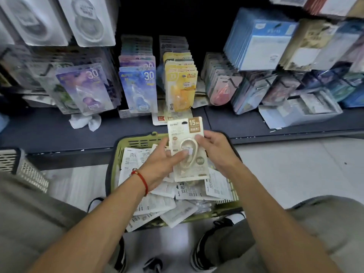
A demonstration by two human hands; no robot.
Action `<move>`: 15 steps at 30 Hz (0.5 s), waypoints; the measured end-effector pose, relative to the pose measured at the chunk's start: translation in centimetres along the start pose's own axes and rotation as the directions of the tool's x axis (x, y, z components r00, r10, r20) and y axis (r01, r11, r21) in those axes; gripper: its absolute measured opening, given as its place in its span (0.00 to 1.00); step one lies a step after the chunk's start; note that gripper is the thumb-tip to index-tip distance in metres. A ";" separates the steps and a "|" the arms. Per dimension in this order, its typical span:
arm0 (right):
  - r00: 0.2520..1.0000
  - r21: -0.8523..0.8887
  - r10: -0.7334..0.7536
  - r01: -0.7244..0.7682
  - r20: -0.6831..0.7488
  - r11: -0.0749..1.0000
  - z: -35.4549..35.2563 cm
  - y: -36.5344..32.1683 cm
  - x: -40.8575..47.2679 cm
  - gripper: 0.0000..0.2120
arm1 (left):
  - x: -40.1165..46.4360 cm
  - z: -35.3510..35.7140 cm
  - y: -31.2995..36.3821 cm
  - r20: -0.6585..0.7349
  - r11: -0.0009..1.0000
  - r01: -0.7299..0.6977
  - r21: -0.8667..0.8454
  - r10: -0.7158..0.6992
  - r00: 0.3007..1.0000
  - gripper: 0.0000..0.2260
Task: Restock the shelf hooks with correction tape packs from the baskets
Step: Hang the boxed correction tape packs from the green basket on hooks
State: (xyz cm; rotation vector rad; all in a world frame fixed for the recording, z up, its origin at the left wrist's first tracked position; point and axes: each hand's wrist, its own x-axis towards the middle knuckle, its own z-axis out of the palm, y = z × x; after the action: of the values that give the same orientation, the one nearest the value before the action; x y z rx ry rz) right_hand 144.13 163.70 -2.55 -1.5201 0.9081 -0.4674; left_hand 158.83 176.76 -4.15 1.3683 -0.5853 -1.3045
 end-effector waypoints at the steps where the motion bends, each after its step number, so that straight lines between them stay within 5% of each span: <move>1: 1.000 -0.075 -0.006 0.004 -0.024 0.997 0.0 0.6 -0.5 0.09 | 0.0 -0.1 -0.4 0.024 0.999 0.045 -0.031 -0.044 0.999 0.28; 3: 0.999 -0.427 0.002 -0.020 -0.043 0.904 -1.9 2.0 -1.2 0.08 | 0.1 -0.9 -1.0 -0.063 0.996 0.088 -0.021 -0.089 0.994 0.21; 5: 0.974 -0.757 0.207 -0.070 0.088 0.650 -4.8 3.8 -2.3 0.21 | 0.9 -2.6 -1.5 -0.172 0.991 0.110 -0.081 -0.122 0.977 0.19; 7: 0.853 -0.858 0.491 -0.112 0.176 0.502 -6.4 5.7 -4.1 0.45 | 1.3 -4.1 -1.5 -0.205 0.980 0.105 -0.166 -0.139 0.969 0.19; 9: 0.804 -0.866 0.552 -0.100 0.219 0.489 -6.1 7.5 -5.6 0.57 | 1.7 -5.1 -1.6 -0.268 0.991 0.092 -0.100 -0.116 0.956 0.20; 12: 0.891 -0.831 0.422 -0.103 0.168 0.547 -5.4 8.8 -6.0 0.45 | 2.1 -5.6 -1.8 -0.331 0.996 0.047 -0.071 -0.068 0.941 0.17; 15: 0.959 -0.782 0.280 -0.147 0.037 0.606 -7.1 7.1 -5.1 0.11 | 2.1 -5.4 -1.6 -0.353 0.995 0.027 -0.097 -0.060 0.934 0.15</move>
State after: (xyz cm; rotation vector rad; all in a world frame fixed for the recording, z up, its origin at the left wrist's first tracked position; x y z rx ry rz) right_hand 133.81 163.39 -7.00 -2.1499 1.2335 0.2932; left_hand 163.76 177.28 -7.49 1.5024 -0.2453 -1.0669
